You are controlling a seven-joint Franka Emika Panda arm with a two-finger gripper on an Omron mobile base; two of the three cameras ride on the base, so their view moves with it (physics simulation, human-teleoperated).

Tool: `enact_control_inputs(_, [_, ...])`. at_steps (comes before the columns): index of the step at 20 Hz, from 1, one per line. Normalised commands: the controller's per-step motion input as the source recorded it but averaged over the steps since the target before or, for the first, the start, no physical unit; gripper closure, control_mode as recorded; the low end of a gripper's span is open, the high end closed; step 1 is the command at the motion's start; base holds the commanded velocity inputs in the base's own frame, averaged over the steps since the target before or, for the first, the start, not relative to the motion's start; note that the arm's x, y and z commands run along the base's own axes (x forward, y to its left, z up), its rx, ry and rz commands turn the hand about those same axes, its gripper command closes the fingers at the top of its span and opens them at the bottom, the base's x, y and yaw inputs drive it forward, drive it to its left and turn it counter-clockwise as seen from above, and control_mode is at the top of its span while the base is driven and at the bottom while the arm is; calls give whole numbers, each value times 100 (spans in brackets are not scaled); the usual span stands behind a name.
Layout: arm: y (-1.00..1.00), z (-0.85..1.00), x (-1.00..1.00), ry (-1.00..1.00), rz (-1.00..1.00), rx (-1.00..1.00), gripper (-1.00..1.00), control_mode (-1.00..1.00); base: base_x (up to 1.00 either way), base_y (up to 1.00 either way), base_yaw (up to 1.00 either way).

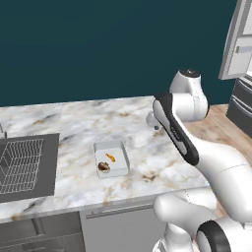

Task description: Place the tupperware on the second highest shelf of the fridge. Make space for the tupperware among the existing items by rearranging them on the shelves if needed. Close the fridge door when finished.

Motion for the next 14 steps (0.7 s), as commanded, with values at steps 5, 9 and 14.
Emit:
enact_control_inputs(5, [43,-46,0,0,0,-2,-100,-100,0,0,0])
enact_control_inputs(9, [59,-50,0,0,0,-4,-100,-100,0,0,0])
enact_control_inputs(14, [50,-62,-3,-2,-7,0,-100,-100,0,0,0])
